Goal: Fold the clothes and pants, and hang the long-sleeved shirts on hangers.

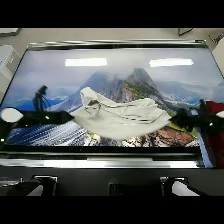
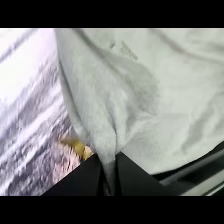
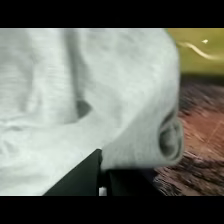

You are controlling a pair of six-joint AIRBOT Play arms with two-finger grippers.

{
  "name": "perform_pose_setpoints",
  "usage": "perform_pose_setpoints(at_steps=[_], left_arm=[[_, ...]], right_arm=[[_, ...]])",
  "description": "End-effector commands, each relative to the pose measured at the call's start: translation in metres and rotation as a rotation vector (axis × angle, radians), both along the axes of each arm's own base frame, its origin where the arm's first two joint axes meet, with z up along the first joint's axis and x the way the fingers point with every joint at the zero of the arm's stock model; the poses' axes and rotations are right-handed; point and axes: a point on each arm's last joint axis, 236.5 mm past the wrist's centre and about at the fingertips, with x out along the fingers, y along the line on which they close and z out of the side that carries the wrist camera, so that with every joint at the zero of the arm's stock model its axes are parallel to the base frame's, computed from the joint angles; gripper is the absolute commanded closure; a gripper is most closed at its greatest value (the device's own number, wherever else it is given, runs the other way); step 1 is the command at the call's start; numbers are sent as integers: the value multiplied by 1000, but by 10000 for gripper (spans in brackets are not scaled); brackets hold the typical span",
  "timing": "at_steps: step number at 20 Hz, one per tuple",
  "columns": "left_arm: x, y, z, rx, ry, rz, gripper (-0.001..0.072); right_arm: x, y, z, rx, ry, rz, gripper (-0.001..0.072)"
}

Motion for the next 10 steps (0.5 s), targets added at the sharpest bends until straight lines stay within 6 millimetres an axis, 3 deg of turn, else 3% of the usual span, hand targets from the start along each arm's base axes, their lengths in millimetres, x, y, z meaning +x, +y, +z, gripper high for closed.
perform_pose_setpoints(at_steps=[1, 2, 3, 4, 5, 6, 7, 10], left_arm=[[38, 24, 177, -19, -470, 105, 679], [36, 36, 251, -27, -655, 155, 679], [22, 49, 329, -36, -850, 209, 679], [-1, 61, 396, -38, -1021, 255, 679], [-27, 66, 442, -38, -1144, 281, 679], [-52, 67, 473, -38, -1227, 285, 679], [-74, 65, 492, -42, -1285, 280, 679], [-118, 61, 512, -50, -1366, 278, 679]], right_arm=[[61, -19, 165, -208, -418, 42, 671], [68, -24, 246, -312, -606, 29, 671], [61, -23, 321, -405, -780, 10, 670], [42, -15, 396, -495, -958, -17, 670], [15, -4, 452, -567, -1097, -33, 670], [-16, 11, 495, -637, -1217, -37, 670], [-45, 23, 521, -677, -1294, -53, 670], [-103, 48, 551, -754, -1400, -73, 670]])
